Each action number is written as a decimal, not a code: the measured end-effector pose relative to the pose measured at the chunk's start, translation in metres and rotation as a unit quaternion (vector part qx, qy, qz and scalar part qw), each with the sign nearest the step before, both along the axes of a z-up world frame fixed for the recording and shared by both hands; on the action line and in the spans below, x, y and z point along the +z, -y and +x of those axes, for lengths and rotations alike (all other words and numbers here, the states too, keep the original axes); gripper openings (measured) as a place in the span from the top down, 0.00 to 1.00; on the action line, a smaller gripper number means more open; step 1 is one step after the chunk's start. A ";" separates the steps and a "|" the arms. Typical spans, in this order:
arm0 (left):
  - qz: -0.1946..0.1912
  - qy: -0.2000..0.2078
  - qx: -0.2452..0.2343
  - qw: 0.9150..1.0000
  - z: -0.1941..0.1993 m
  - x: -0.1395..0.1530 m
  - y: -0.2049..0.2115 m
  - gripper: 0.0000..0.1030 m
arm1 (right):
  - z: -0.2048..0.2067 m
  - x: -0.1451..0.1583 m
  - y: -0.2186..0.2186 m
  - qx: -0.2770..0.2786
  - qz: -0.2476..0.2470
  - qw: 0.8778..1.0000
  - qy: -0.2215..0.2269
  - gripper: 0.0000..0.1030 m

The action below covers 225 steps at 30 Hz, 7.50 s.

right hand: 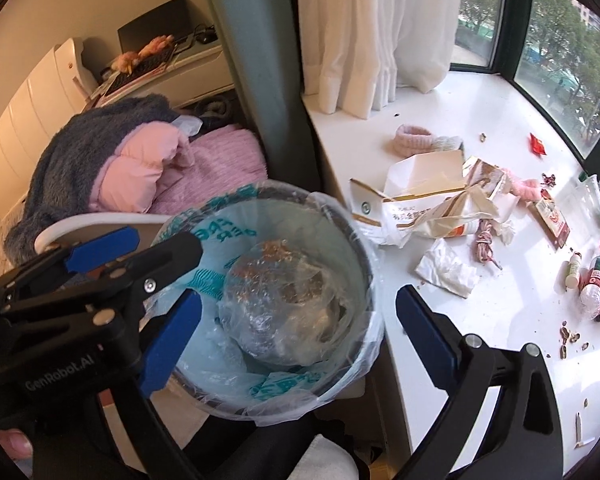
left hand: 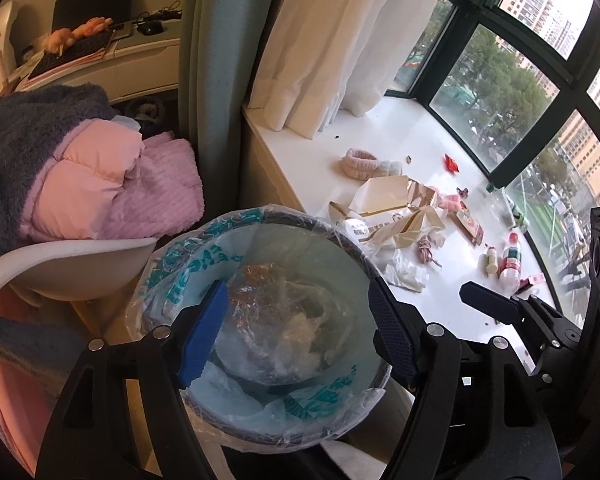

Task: Collect trash
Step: 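Move both grippers away from the bin over the sill toward the water bottle, then lower the right gripper around the red-capped water bottle and close it, then lift the water bottle with the right gripper and carry it to the bin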

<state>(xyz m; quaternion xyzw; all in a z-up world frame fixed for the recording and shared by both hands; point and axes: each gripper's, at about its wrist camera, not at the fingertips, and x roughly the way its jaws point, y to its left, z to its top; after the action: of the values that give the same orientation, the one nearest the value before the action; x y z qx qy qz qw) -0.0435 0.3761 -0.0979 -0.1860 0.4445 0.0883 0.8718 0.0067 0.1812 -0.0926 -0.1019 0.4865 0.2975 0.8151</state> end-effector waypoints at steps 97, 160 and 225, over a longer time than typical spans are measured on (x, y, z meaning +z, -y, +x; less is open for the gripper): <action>0.104 0.026 -0.269 0.957 0.143 -0.003 0.391 0.30 | 0.066 -0.002 0.419 -0.373 0.052 0.926 0.000 0.08; 0.107 -0.061 -0.333 0.935 0.445 -0.164 0.449 0.30 | 0.340 -0.154 0.457 -0.406 -0.001 0.902 -0.144 0.08; 0.012 0.040 -0.419 0.907 0.269 -0.024 0.416 1.00 | 0.189 -0.005 0.380 -0.377 0.001 0.926 0.020 0.41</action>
<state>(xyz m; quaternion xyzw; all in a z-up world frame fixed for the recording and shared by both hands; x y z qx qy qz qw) 0.2255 -0.0404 -0.1216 0.0245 0.4456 -0.2868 0.8477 0.1957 -0.1988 -0.0977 0.0837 0.4720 -0.0336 0.8770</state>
